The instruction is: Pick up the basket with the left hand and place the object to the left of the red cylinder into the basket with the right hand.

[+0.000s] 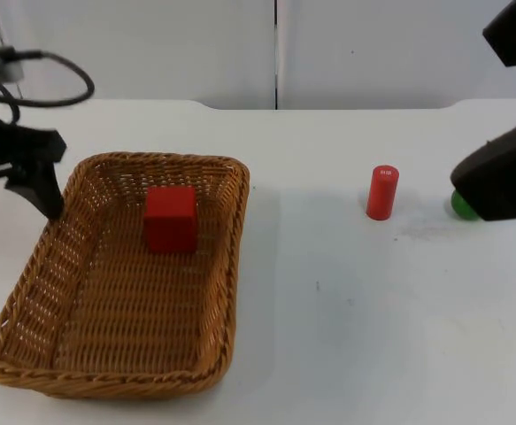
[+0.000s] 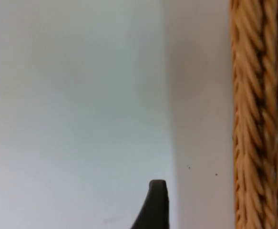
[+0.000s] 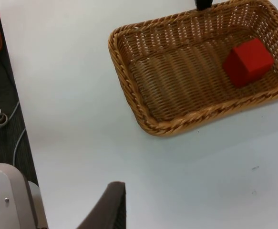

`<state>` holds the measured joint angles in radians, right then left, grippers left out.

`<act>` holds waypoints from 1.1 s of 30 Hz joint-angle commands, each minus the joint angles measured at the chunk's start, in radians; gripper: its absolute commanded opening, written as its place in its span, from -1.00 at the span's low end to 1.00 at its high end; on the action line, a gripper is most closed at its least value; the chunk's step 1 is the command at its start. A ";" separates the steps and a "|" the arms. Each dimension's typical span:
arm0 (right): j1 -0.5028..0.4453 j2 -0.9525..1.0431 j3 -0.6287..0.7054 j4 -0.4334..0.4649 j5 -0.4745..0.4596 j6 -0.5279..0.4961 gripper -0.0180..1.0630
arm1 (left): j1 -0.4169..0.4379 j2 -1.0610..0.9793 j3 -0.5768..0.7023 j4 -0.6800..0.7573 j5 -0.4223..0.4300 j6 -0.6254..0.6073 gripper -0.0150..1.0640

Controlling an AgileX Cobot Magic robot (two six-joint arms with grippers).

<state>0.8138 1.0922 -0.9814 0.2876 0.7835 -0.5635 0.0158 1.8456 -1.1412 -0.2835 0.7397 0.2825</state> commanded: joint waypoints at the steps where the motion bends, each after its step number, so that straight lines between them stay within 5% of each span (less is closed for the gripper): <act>1: -0.002 -0.008 0.000 0.005 -0.016 -0.001 0.98 | -0.003 -0.036 0.001 0.011 0.020 -0.012 0.38; 23: -0.002 -0.010 0.000 0.038 -0.088 0.045 0.98 | -0.003 -0.321 0.003 0.010 0.192 -0.023 0.38; 33: -0.002 -0.010 0.000 0.036 -0.094 0.052 0.98 | -0.003 -0.436 0.100 0.002 0.138 -0.025 0.38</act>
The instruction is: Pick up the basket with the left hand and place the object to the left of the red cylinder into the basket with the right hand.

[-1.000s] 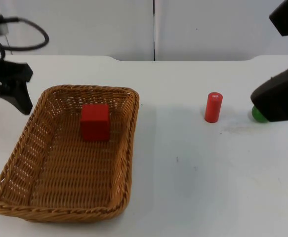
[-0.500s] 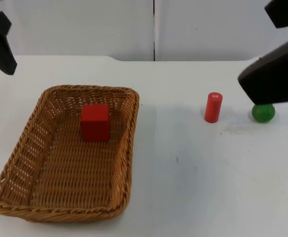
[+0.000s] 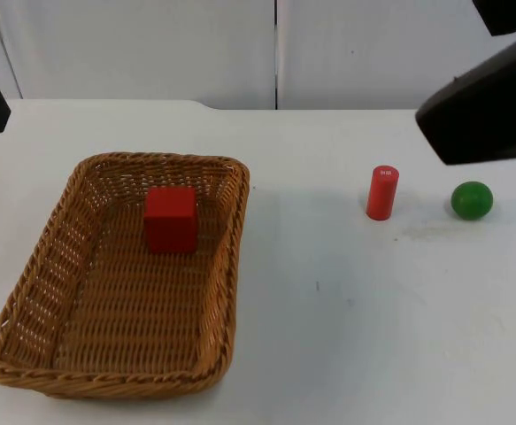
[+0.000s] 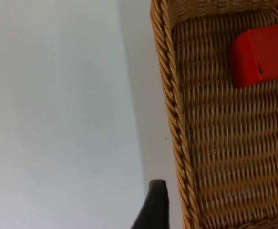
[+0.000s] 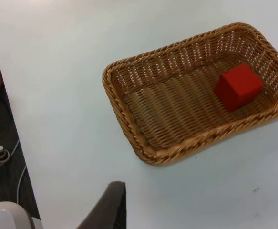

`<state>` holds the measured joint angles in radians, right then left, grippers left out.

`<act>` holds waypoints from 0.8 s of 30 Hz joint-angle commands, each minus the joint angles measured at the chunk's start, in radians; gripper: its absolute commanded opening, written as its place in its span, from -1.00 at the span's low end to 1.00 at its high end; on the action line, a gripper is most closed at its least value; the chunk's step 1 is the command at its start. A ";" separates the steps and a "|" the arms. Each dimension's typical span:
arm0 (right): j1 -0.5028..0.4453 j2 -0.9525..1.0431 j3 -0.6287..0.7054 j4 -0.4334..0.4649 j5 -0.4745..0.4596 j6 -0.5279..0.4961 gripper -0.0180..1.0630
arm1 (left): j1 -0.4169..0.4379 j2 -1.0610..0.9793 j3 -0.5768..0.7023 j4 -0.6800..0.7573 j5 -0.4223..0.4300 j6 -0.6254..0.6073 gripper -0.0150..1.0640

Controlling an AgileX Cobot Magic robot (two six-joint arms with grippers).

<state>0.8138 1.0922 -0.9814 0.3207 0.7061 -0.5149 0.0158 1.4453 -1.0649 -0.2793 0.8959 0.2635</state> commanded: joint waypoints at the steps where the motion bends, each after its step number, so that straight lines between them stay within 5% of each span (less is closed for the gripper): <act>1: -0.002 -0.010 0.000 0.003 -0.017 0.003 0.98 | -0.003 -0.050 0.033 -0.004 -0.021 -0.006 0.38; 24: -0.002 -0.010 0.000 0.005 -0.056 0.019 0.98 | -0.040 -0.413 0.205 -0.086 -0.123 0.013 0.38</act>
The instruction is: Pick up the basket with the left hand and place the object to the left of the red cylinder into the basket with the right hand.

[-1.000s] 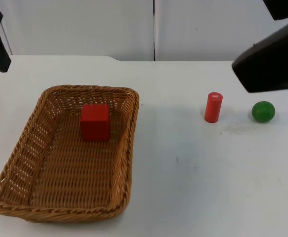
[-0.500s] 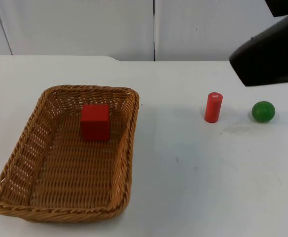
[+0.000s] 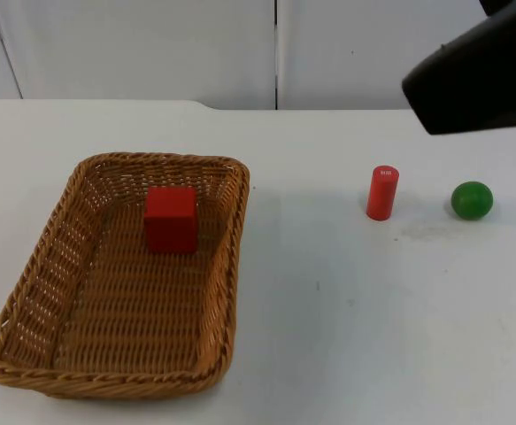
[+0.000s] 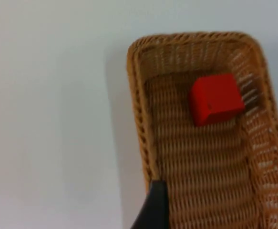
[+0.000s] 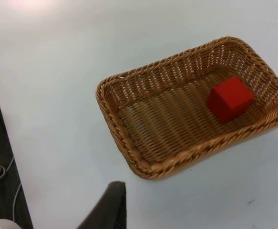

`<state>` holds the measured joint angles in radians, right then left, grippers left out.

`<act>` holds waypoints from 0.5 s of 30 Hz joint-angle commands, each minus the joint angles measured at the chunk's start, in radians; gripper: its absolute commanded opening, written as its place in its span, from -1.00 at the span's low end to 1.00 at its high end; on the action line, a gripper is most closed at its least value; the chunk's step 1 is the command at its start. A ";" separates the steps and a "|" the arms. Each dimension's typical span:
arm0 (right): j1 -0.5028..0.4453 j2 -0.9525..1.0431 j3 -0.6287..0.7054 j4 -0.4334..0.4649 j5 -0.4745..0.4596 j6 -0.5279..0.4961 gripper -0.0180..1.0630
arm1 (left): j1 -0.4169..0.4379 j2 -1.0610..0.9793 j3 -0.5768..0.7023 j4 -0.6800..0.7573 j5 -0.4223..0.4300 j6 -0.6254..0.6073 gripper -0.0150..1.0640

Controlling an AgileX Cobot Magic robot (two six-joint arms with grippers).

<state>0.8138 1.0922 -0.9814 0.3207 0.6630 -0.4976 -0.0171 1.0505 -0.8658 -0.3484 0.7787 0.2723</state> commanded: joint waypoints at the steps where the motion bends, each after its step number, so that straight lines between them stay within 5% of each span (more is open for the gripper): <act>1: -0.002 -0.010 0.003 0.005 -0.015 0.002 0.98 | -0.022 -0.044 0.006 -0.017 -0.002 0.011 0.38; 10: -0.002 -0.036 0.154 0.002 -0.185 0.013 0.98 | -0.085 -0.219 0.015 0.022 0.041 0.014 0.38; 15: -0.002 -0.039 0.188 0.002 -0.191 0.015 0.98 | -0.085 -0.297 0.078 0.019 0.026 0.017 0.38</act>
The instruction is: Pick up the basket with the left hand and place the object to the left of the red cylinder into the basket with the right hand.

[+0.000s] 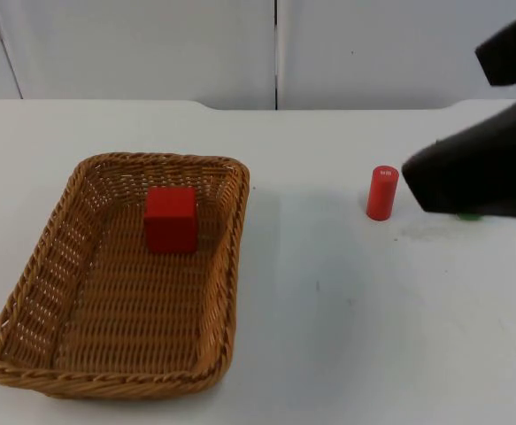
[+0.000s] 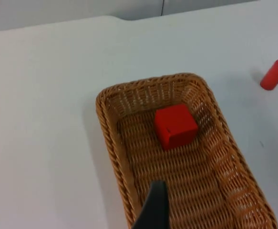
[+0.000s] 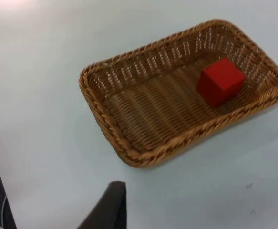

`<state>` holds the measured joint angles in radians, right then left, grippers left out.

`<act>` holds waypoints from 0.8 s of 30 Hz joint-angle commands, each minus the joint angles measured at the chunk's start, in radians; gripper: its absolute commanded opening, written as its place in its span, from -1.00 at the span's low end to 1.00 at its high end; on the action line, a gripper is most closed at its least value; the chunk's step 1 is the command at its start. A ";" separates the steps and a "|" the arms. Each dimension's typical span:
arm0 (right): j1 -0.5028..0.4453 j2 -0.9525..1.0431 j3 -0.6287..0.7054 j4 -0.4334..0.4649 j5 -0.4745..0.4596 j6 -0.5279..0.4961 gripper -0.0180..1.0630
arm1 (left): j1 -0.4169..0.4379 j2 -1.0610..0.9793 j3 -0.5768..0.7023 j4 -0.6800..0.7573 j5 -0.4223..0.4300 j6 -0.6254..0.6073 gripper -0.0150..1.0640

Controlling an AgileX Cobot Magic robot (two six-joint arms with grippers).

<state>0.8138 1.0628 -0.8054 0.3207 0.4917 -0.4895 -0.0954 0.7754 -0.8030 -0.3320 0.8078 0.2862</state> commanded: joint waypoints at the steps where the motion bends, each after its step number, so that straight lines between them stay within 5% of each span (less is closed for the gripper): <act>1: -0.002 -0.009 0.015 0.002 -0.019 0.007 0.98 | -0.007 -0.047 0.043 0.002 -0.010 0.003 0.38; 15: -0.002 -0.009 0.065 0.004 -0.099 0.011 0.98 | -0.007 -0.322 0.132 -0.001 0.042 0.003 0.38; 24: -0.002 -0.009 0.069 0.003 -0.094 0.033 0.98 | -0.007 -0.483 0.164 0.054 0.152 -0.061 0.38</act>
<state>0.8138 1.0599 -0.7423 0.3207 0.4045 -0.4637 -0.0954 0.3108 -0.6527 -0.3002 0.9462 0.2401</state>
